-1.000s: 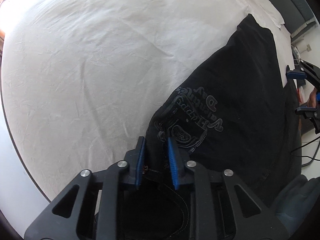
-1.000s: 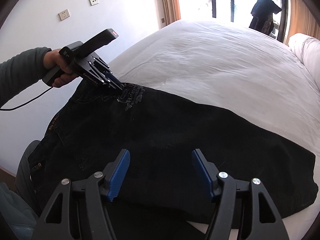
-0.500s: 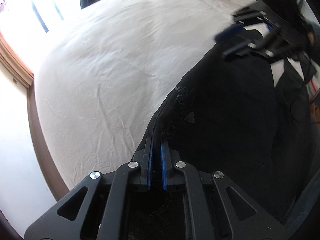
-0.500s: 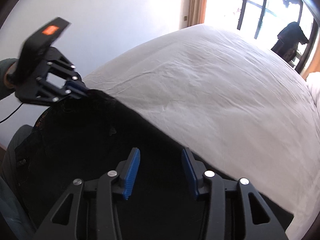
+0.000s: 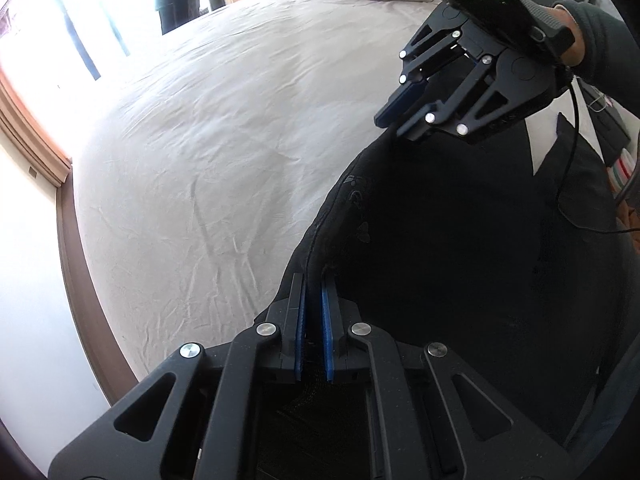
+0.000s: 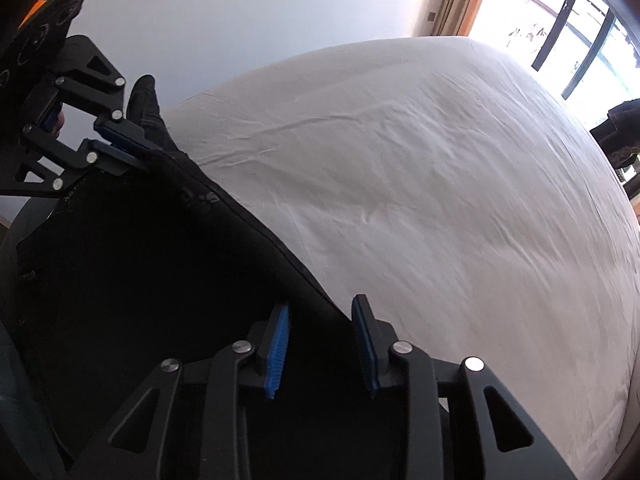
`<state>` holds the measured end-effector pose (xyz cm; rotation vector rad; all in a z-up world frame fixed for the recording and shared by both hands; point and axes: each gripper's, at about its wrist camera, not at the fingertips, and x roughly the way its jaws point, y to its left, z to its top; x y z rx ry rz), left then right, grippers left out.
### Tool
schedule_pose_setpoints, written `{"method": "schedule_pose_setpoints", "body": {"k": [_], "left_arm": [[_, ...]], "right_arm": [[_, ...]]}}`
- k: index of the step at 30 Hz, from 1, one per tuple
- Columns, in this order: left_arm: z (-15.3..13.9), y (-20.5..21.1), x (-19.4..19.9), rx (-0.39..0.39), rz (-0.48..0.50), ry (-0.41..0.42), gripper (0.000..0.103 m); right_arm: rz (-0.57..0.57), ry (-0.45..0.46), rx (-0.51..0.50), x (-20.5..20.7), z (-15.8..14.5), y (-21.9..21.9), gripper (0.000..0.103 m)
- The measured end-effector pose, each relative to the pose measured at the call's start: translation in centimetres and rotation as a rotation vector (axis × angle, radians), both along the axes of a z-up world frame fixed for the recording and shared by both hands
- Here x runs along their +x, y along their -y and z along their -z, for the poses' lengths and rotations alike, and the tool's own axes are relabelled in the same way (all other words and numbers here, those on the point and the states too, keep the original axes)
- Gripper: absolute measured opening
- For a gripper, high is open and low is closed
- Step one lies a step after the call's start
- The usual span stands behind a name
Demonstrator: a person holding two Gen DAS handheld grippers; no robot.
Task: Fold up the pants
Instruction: 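Grasp the jeans edge with the right gripper while the left gripper holds the waistband, then lift the jeans with both grippers and fold them over onto themselves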
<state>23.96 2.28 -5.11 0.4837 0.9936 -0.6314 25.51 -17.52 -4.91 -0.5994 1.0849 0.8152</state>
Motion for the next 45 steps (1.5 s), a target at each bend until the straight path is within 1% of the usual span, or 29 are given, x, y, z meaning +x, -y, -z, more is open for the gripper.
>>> {"method": "schedule_pose_setpoints", "body": {"k": [1,3,7,10,13,16,24,28,33,36,38,42,45], "left_arm": [[0.1,0.1,0.3,-0.004,-0.003,-0.001,0.006],[0.1,0.1,0.2,-0.007,-0.009,0.002,0.006],[-0.4,0.2,-0.2,-0.020,-0.020,0.011,0.006],[-0.9,0.1,-1.1,-0.032,-0.028,0.022,0.005],[-1.4,0.2,-2.3,-0.048,-0.035,0.026,0.005],[-1.8,0.3,-3.8,-0.065,-0.045,0.024,0.005],[-2.7,0.2,-8.3,-0.095,-0.046,0.019,0.005],[-2.7,0.1,-11.3,-0.078,-0.029,0.029,0.005],[-2.2,0.2,-15.2,-0.065,-0.019,0.007,0.005],[-1.9,0.2,-17.9,-0.062,-0.002,0.000,0.005],[-1.6,0.4,-20.1,-0.042,0.021,0.004,0.005],[-0.7,0.8,-23.4,-0.018,0.056,-0.018,0.005],[-0.4,1.2,-25.4,0.003,0.086,-0.022,0.005]], "right_arm": [[0.005,-0.006,-0.010,0.0,0.1,0.2,0.016],[0.011,-0.010,-0.022,0.0,0.2,0.1,0.011],[0.034,-0.010,-0.011,-0.7,-0.3,0.3,0.006],[0.090,-0.004,0.034,-1.6,-1.1,0.9,0.004],[0.136,0.002,0.090,-2.5,-1.9,1.0,0.004],[0.167,0.000,0.150,-4.3,-2.8,0.8,0.004],[0.217,0.013,0.215,-8.6,-3.1,0.2,0.004],[0.230,0.026,0.248,-11.5,-3.9,0.8,0.004],[0.212,0.064,0.239,-15.6,-4.9,0.9,0.004],[0.187,0.077,0.218,-18.8,-5.5,1.0,0.004],[0.169,0.087,0.197,-21.1,-5.7,1.0,0.004],[0.155,0.069,0.186,-24.9,-5.1,1.2,0.004],[0.140,0.075,0.155,-27.5,-4.3,1.1,0.004]]}}
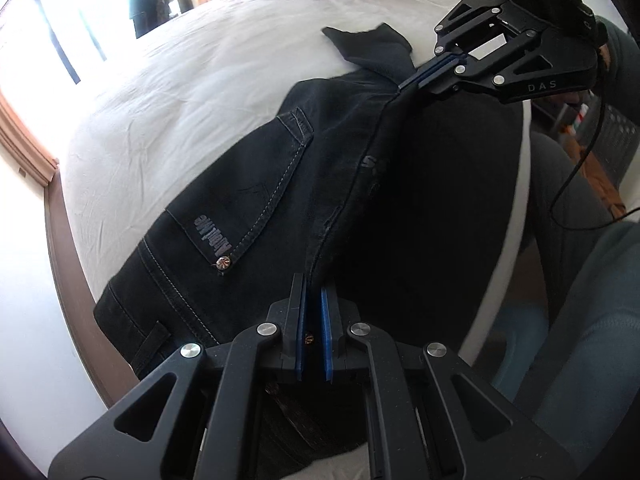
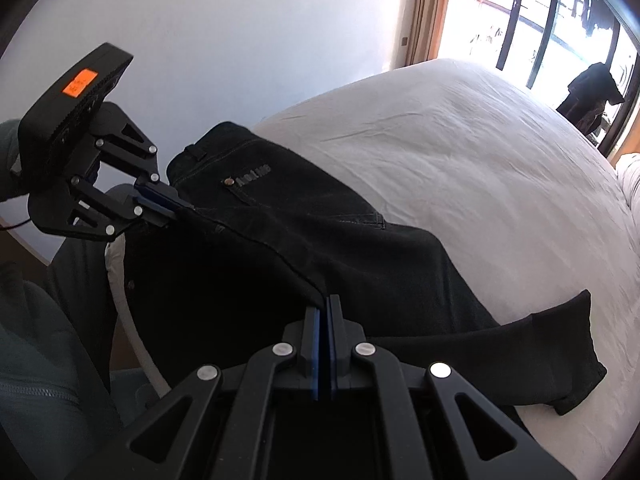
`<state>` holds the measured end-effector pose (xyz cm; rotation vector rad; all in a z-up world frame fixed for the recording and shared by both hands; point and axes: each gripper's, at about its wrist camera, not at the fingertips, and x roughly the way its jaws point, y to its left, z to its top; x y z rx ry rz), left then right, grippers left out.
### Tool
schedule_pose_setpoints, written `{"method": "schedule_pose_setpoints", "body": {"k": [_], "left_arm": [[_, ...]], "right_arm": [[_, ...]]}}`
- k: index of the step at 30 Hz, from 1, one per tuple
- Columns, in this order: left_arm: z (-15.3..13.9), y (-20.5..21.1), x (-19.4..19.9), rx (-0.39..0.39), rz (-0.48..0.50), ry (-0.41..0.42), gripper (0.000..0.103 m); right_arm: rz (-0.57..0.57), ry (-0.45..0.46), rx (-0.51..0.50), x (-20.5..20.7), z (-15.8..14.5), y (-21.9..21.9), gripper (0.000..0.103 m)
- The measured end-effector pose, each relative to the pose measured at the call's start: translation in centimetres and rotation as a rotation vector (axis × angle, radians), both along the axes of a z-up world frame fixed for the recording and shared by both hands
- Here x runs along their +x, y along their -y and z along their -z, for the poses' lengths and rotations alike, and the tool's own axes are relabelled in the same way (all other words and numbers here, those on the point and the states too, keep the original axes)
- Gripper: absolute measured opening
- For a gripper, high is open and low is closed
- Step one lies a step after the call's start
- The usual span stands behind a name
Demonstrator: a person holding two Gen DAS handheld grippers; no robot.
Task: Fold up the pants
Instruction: 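Lift the jeans with both grippers and fold them over onto themselves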
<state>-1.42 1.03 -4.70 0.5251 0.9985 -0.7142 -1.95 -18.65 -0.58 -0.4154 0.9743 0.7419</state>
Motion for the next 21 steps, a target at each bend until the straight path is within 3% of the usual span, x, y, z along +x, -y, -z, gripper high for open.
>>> {"method": "schedule_pose_setpoints", "body": {"k": [9,21], "left_arm": [[2.4,1.3,-4.3,0.056,0.100,-0.018,0.005],[2.5,1.4,-5.3,0.089,0.154,-0.045,0.005]], "right_arm": [[-0.001,-0.013,-0.067,-5.7,3.2,-0.4,0.004],[-0.006,-0.041,-0.106,-9.8,6.9,-1.4,0.004]]}}
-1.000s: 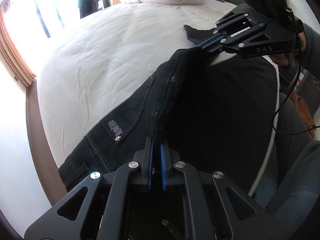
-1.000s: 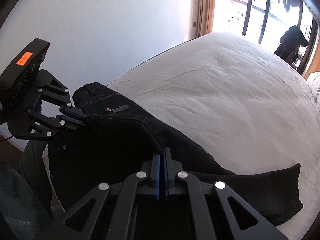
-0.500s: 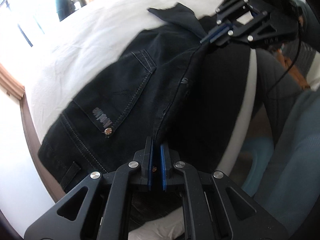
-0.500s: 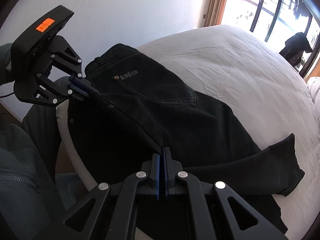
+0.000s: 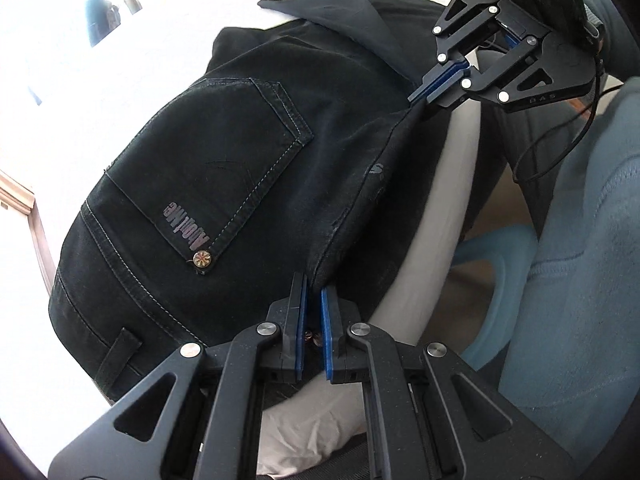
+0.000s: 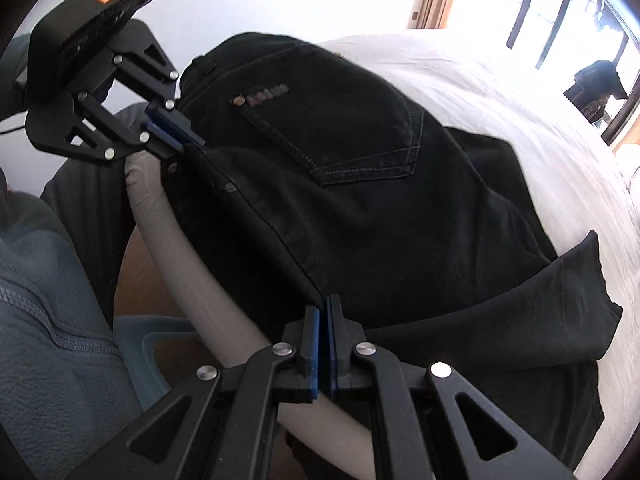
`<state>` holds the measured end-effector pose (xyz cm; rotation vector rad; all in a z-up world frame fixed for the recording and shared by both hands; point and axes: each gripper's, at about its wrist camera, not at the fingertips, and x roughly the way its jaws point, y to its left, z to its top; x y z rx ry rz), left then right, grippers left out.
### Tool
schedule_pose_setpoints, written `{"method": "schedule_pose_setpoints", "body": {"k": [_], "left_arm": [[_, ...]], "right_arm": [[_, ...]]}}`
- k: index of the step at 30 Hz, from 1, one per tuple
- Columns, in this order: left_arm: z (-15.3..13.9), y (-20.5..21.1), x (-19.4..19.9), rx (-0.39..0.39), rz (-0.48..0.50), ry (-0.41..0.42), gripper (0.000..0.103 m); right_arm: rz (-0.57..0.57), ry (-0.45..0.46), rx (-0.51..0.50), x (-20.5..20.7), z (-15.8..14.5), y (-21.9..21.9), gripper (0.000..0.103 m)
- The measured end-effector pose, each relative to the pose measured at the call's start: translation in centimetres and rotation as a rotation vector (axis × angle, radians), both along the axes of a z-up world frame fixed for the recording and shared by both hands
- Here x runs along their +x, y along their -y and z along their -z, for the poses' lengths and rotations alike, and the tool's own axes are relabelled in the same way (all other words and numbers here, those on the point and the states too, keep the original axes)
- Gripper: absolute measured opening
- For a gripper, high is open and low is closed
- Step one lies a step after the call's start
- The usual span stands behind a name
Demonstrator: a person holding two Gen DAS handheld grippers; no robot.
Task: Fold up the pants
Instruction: 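Lift the jeans with both grippers and fold them over onto themselves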
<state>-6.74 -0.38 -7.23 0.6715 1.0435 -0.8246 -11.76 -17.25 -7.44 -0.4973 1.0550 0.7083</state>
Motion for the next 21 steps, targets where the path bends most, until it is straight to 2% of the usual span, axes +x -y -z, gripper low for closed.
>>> {"method": "schedule_pose_setpoints", "body": {"k": [6,8,13,21], "left_arm": [[0.3,-0.3,-0.8,-0.006,0.009,-0.023,0.005],[1.5,0.0,-1.2,0.004,0.014,-0.023,0.005],[1.4,-0.4,-1.0,0.008,0.011,-0.024,0.005],[2.0,-0.6,-1.8,-0.001,-0.010,-0.023,0.005]], "right_arm": [[0.013,-0.022,0.010,-0.8,0.8,0.7,0.004],[0.014,-0.028,0.004,-1.0,1.1,0.9,0.004],[-0.003,-0.016,-0.038,-1.0,2.2,0.2,0.005],[0.017,-0.016,-0.026,-1.3,2.9,-0.1,0.005]]}}
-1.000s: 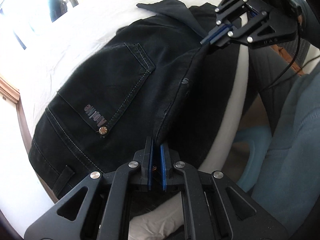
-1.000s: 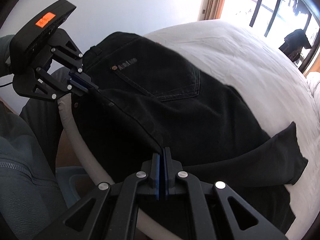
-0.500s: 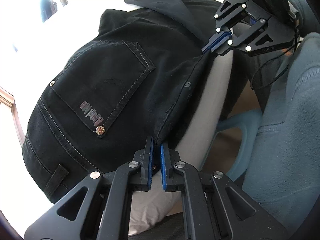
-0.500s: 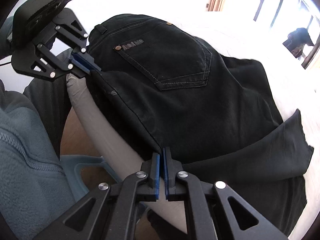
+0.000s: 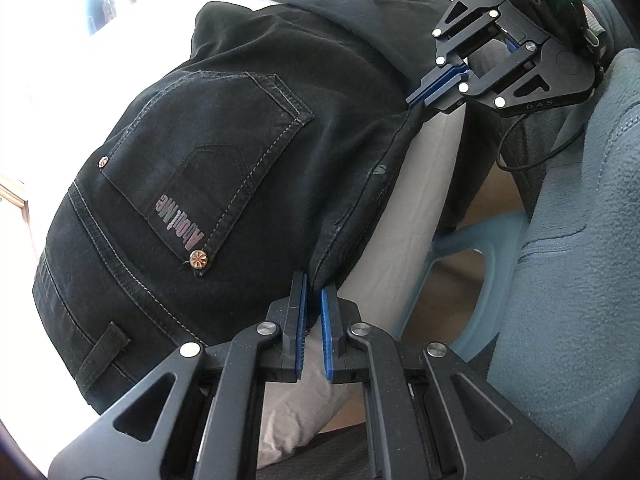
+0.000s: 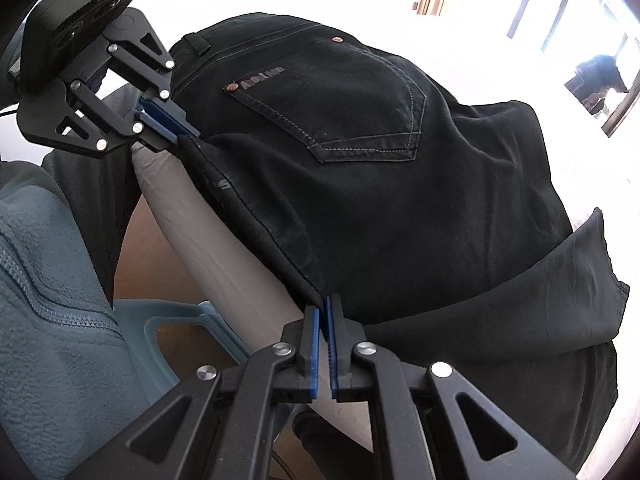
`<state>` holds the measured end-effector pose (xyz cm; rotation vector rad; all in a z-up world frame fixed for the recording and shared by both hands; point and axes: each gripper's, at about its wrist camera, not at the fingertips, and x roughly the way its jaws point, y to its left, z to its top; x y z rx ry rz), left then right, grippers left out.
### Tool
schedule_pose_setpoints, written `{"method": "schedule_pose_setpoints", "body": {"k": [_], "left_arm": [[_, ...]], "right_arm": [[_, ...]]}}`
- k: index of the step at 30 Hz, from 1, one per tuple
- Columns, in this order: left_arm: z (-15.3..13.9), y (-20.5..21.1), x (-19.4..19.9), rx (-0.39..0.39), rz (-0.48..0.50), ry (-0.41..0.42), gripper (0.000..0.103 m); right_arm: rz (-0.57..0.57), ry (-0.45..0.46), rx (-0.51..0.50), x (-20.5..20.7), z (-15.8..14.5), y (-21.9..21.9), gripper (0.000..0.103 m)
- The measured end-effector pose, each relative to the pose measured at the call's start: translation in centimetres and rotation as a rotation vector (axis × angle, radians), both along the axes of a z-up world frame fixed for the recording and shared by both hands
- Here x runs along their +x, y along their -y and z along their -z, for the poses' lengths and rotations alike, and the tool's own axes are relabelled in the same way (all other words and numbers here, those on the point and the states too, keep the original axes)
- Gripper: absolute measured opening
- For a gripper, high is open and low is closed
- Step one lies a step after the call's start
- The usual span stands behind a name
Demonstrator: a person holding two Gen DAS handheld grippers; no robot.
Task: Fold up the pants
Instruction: 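Lift the jeans with both grippers and fold them over onto themselves, then open both grippers to release the folded jeans onto the bed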
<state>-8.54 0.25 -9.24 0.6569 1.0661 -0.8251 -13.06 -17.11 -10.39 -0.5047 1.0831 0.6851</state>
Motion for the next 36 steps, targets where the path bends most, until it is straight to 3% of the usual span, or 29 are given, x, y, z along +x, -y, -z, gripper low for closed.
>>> {"method": "schedule_pose_setpoints", "body": {"k": [9,12,14,16,18,19,24,28,31,32,36], "left_arm": [[0.3,-1.0,0.1,-0.029,-0.051,0.032,0.010],[-0.7,-1.1,-0.2,-0.024,-0.049,0.035,0.010],[-1.5,-1.4,-0.4,-0.029,-0.054,0.016,0.019],[-2.7,-2.1,-0.5,-0.046,-0.066,-0.029,0.027],[-4.3,-3.3,-0.5,-0.073,-0.079,-0.068,0.041],[-5.2,-3.7,-0.4,-0.094,-0.093,-0.070,0.054],[-8.8,-2.5,2.4,-0.252,-0.178,-0.004,0.056],[-6.5,1.2,5.1,-0.248,-0.215,-0.005,0.056],[-1.7,2.9,6.5,-0.136,-0.253,-0.094,0.056],[-0.8,3.3,6.3,-0.098,-0.254,-0.072,0.056],[-3.4,3.9,6.1,-0.150,-0.232,-0.056,0.056]], "right_arm": [[0.075,0.028,0.017,0.3,1.1,0.8,0.005],[0.088,0.033,0.031,0.4,1.2,1.0,0.011],[0.087,0.036,0.029,0.2,1.3,1.4,0.015],[0.093,0.033,0.015,-0.2,1.1,1.7,0.031],[0.106,0.008,0.029,-0.4,0.2,2.1,0.044],[0.116,-0.003,0.051,-0.4,-0.4,2.6,0.046],[0.214,0.055,0.193,1.3,-4.2,4.3,0.050],[0.239,0.035,0.184,3.1,-2.5,3.8,0.050],[0.274,-0.042,0.093,2.8,1.7,3.4,0.051],[0.284,-0.032,0.115,2.5,1.5,3.7,0.051],[0.349,-0.028,0.205,2.7,-1.8,6.2,0.051]]}}
